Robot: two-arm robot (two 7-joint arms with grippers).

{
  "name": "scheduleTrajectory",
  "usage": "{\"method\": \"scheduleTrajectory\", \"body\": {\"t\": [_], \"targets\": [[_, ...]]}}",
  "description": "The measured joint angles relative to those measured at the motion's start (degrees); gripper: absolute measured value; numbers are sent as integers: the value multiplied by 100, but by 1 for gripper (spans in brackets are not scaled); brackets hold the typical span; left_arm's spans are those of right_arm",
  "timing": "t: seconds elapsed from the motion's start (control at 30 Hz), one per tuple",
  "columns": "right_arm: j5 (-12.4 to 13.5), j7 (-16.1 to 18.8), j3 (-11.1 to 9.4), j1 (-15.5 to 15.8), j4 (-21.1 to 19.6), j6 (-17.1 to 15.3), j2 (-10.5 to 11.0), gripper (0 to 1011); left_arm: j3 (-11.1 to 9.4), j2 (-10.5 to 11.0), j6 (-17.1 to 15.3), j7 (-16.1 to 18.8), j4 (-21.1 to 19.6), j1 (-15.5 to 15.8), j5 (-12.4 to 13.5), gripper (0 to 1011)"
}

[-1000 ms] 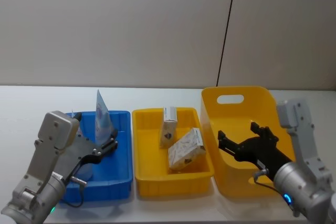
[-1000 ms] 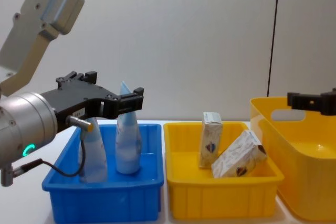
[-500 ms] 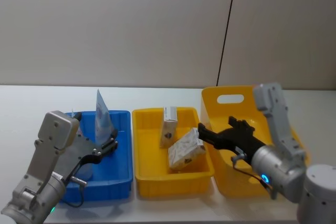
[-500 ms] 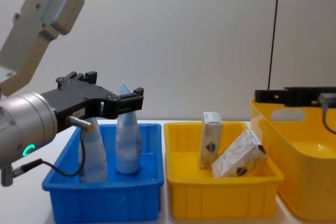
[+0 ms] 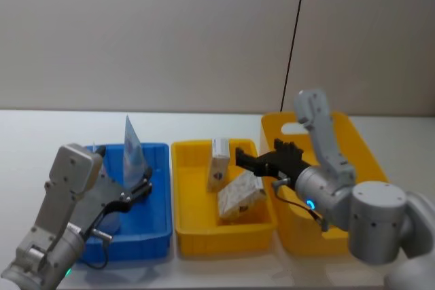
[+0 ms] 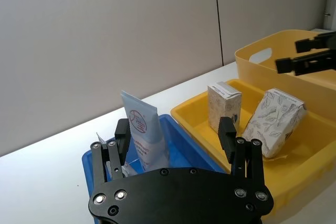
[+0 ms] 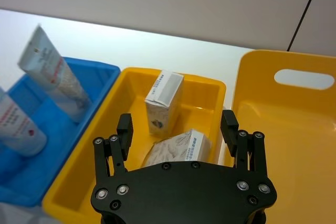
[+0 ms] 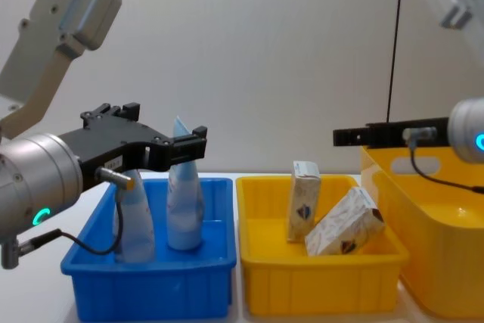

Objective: Bimanual collaborative sorting of washing and personal care products

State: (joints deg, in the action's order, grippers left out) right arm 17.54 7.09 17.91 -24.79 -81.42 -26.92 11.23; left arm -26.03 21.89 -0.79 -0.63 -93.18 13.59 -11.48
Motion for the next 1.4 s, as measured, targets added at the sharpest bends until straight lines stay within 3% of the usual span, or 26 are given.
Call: {"method": "scheduleTrajectory", "body": {"t": [0.33,0.63,0.93,1.4], "targets": [[-254,-98,206,-940,1396,-3,-430,1004,0,1,0,0,0,0,0,1001],[-344,-45,288,-1575,2445,83,-738,1004,0,1,0,0,0,-1,0,1001],[-384,57,320,-1988,3187,128,-968,1003,1,1,0,0,0,0,0,1001],[-460,85,326,-2353,3926,139,-1212,1003,0,0,0,0,0,0,0,1001]]}}
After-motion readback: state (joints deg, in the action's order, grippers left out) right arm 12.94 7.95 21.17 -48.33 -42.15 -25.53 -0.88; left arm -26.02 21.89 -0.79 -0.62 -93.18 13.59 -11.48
